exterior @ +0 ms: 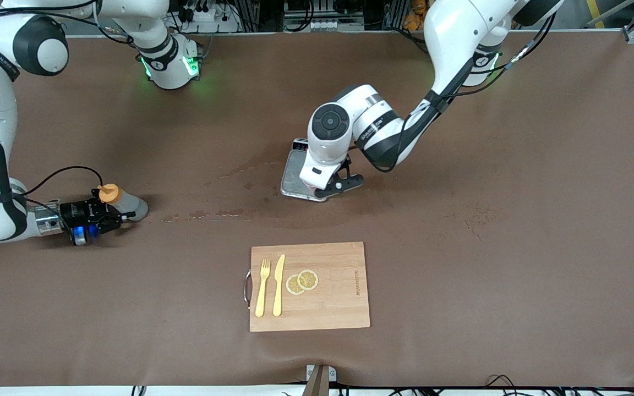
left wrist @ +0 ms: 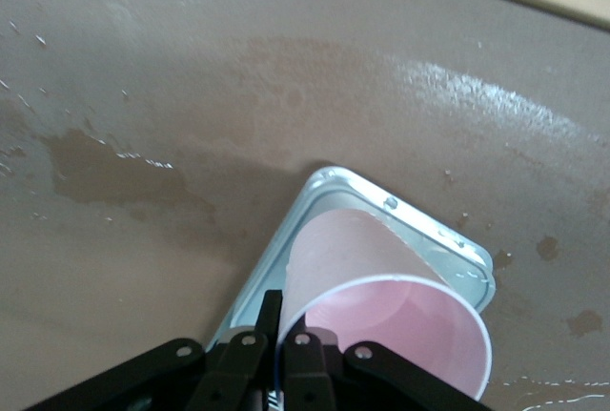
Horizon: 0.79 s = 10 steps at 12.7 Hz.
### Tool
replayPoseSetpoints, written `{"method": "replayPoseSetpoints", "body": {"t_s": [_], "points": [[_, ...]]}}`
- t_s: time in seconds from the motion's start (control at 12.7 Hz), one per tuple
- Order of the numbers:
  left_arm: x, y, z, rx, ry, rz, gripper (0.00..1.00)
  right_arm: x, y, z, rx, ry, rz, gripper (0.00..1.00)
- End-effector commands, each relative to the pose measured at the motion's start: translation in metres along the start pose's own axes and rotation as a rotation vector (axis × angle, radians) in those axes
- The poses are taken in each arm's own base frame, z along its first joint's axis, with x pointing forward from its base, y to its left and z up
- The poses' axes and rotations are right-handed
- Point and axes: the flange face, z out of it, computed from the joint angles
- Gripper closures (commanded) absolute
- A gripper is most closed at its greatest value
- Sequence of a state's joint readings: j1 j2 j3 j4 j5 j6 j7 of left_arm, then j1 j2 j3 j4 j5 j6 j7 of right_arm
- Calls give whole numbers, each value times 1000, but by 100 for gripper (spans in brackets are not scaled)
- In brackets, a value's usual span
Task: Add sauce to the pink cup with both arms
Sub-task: 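Carry the pink cup onto the silver scale while the right gripper grasps the bottle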
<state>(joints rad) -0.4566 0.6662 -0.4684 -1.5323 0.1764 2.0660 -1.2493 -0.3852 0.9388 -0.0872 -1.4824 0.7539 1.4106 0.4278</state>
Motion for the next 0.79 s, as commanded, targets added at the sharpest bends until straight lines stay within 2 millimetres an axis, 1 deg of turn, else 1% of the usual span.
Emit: {"method": "replayPoseSetpoints", "body": {"t_s": [0.0,0.08,0.16,0.32,0.47,0.63,0.71], "points": [[-1,13,6,-26,28,-8,100,1,-3,1,9,-27,21,75],[-3,16,10,-37,28,-11,100,0,-3,0,7,-35,19,75],[-4,19,12,-51,30,-16,100,-7,-6,-3,2,-40,30,75],[-7,21,17,-56,29,-14,100,-21,-15,-9,-10,-26,116,75],[-6,21,20,-53,24,-29,100,-26,-21,-11,-17,-16,122,76],[-11,22,25,-47,22,-61,100,-42,-31,-13,-47,-20,106,75],[-12,22,26,-46,21,-75,100,-50,-38,-13,-62,-15,131,75]]}}
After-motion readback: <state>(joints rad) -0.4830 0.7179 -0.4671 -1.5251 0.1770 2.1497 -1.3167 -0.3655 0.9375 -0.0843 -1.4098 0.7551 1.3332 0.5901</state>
